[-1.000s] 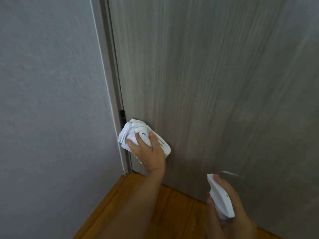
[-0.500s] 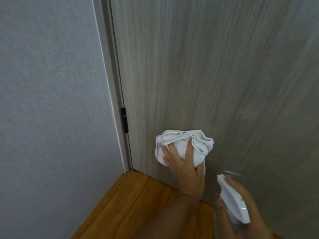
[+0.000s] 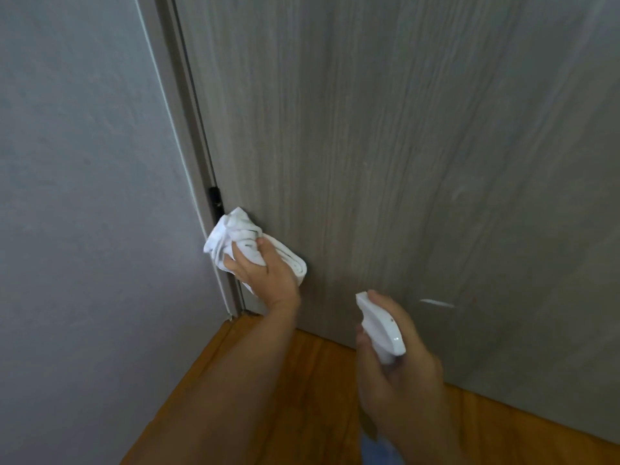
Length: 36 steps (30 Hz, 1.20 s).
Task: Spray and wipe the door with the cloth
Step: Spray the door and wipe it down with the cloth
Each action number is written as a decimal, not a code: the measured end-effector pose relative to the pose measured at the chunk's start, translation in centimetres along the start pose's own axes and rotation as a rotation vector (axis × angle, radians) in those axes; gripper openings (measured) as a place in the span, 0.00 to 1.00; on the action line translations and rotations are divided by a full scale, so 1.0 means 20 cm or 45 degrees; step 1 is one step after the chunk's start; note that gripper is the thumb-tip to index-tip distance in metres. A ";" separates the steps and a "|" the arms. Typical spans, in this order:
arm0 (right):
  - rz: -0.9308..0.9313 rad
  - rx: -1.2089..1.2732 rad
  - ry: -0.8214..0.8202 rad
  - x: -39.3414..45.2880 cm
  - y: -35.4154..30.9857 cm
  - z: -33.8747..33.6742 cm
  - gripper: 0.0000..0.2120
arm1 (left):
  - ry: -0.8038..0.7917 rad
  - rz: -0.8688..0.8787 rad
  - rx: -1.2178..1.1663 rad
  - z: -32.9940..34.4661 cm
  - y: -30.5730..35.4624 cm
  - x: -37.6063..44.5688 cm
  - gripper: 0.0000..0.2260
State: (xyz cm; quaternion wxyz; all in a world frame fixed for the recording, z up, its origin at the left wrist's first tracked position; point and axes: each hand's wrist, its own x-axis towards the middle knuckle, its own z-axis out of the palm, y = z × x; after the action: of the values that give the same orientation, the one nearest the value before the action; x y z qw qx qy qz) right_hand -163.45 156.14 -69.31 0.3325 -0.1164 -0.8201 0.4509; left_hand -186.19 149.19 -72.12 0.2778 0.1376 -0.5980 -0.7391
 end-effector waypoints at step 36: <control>-0.084 0.031 0.070 -0.11 0.03 -0.12 0.22 | -0.304 0.006 0.072 -0.12 -0.02 -0.07 0.23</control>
State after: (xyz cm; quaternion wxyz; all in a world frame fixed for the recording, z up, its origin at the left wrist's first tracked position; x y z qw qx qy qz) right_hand -160.31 156.93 -69.99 0.3711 -0.0977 -0.8084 0.4464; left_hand -183.95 148.14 -73.31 0.2022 0.0550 -0.6478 -0.7324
